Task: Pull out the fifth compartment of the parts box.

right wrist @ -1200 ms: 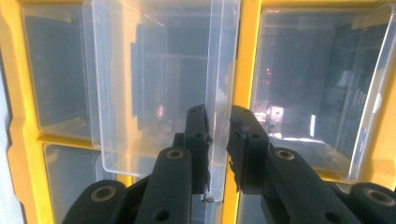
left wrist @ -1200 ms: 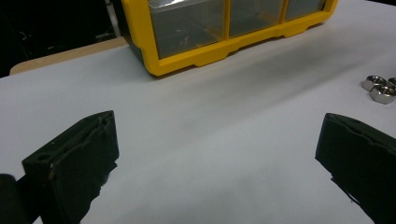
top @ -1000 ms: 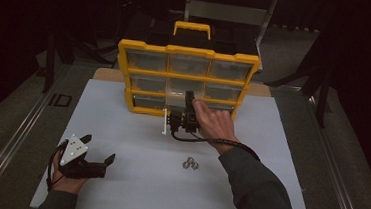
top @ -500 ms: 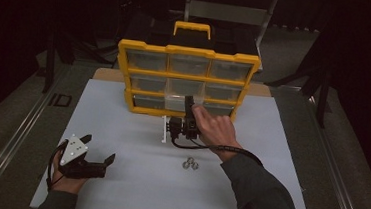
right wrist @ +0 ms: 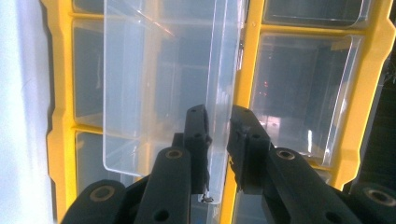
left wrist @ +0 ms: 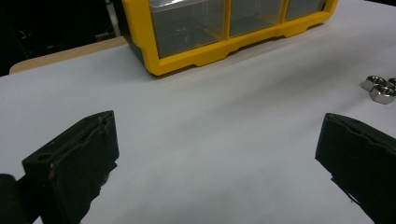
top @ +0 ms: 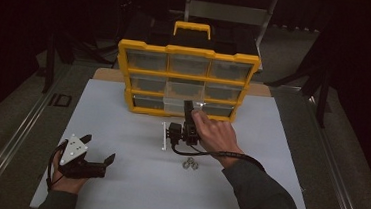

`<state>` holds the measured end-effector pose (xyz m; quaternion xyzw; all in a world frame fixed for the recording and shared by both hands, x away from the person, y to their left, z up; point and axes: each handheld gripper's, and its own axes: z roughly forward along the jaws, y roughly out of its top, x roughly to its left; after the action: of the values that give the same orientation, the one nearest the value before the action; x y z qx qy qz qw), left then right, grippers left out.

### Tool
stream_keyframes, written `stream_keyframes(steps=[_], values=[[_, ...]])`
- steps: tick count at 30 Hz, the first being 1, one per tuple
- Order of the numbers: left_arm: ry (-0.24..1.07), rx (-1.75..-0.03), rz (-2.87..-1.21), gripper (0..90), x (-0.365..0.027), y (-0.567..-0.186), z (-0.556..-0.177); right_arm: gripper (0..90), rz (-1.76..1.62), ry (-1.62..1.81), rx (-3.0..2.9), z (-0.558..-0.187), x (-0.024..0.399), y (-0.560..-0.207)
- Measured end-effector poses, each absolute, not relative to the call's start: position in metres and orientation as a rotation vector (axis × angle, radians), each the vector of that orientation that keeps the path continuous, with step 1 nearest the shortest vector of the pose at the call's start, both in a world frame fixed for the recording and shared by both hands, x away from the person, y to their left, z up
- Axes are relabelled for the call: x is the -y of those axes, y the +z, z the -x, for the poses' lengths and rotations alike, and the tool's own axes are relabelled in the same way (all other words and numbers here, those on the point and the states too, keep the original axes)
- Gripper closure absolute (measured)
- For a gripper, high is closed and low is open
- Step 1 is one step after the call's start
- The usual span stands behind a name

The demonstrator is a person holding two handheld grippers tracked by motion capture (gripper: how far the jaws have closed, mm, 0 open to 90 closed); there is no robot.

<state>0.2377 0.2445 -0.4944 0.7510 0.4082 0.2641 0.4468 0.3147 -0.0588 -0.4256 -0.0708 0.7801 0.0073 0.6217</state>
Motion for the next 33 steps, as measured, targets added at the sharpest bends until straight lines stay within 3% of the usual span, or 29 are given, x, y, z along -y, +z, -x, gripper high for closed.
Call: stream_keyframes(steps=[9,20,33], values=[[0.654,-1.011,-1.857,0.0,-0.245,-0.494,-0.238,76.3,0.176,0.034,-1.794,-0.310,0.063,-0.427],[0.655,-1.012,-1.860,0.0,-0.244,-0.494,-0.237,58.8,0.085,0.134,-1.837,-0.304,0.091,-0.423],[0.653,-1.015,-1.856,0.0,-0.244,-0.495,-0.237,52.9,-0.252,0.428,-2.053,-0.310,0.141,-0.413]])
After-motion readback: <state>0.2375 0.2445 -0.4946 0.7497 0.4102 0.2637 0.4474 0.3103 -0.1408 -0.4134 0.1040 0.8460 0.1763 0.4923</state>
